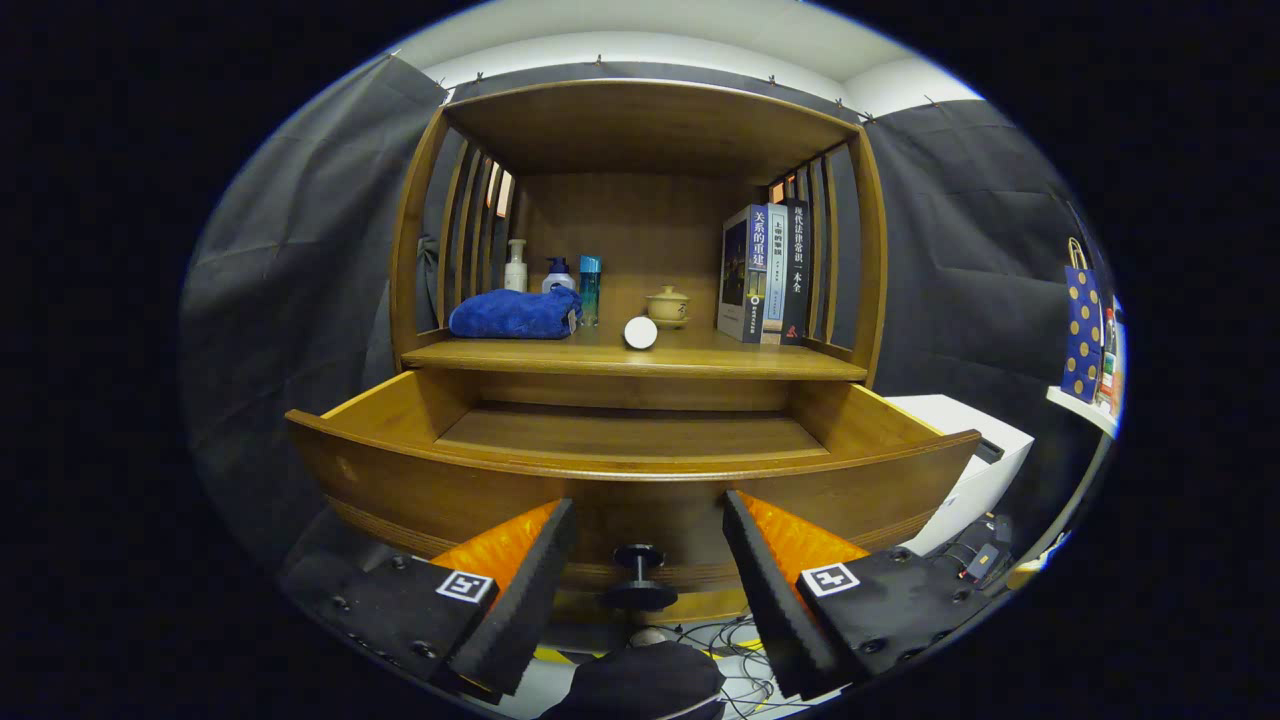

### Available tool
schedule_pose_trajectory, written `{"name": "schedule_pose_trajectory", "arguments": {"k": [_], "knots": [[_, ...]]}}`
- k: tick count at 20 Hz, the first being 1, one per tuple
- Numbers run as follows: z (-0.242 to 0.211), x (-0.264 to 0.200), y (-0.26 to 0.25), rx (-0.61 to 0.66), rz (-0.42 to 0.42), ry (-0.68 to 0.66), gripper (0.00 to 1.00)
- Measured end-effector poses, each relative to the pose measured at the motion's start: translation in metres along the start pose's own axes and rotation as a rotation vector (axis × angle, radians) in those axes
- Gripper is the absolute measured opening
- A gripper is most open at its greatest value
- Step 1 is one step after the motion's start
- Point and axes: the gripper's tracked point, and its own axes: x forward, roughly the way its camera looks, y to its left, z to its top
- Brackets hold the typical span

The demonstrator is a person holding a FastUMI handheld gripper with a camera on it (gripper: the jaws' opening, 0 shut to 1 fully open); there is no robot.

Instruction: Pull open the drawer, take out the items inside it, and place them on the countertop above the cabinet.

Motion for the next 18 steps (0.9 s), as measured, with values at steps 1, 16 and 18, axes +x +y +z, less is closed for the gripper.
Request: {"name": "schedule_pose_trajectory", "arguments": {"k": [1, 16, 18], "knots": [[-0.001, 0.003, 0.0, 0.002, 0.001, 0.004, 0.98], [0.017, 0.061, 0.0, 0.042, -0.016, 0.006, 0.96], [0.021, 0.072, 0.001, 0.022, -0.017, 0.004, 0.96]]}}
